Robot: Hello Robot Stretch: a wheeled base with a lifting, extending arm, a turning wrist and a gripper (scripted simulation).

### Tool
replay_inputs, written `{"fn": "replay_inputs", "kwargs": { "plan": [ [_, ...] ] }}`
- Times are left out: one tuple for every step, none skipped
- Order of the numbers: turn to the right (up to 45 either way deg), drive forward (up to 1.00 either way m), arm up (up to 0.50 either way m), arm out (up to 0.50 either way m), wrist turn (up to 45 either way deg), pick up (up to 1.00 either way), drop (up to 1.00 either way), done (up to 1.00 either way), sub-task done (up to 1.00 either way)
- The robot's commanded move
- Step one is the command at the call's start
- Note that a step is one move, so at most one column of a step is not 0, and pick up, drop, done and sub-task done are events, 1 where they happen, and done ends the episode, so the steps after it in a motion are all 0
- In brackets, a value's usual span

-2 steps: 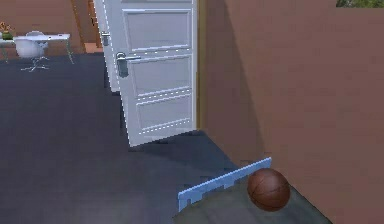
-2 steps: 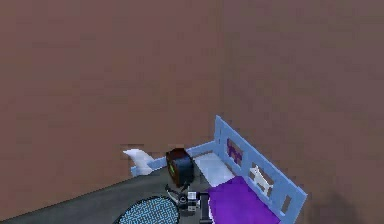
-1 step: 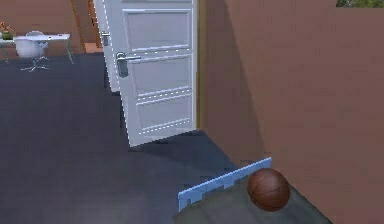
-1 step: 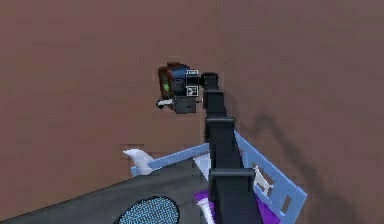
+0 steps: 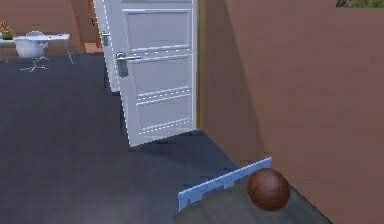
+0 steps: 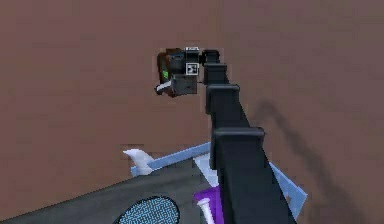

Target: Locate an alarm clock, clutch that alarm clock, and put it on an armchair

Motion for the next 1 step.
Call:
{"fn": "replay_inputs", "kwargs": {
  "plan": [
    [0.0, 0.0, 0.0, 0.0, -45.0, 0.0, 0.0, 0.0, 0.0]
  ]
}}
